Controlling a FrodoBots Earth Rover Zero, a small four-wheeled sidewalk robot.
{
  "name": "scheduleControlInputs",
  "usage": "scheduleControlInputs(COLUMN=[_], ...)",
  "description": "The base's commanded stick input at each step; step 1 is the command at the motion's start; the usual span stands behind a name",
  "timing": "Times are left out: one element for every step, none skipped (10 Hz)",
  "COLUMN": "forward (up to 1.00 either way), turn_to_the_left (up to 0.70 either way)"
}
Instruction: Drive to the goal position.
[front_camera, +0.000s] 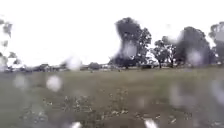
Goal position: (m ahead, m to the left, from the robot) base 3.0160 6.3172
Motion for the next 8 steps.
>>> scheduleControlInputs(forward=[1.00,1.00,1.00,1.00,1.00,1.00,1.00,1.00], turn_to_the_left=[0.39,0.39,0.39,0.39,0.39,0.39,0.39,0.33])
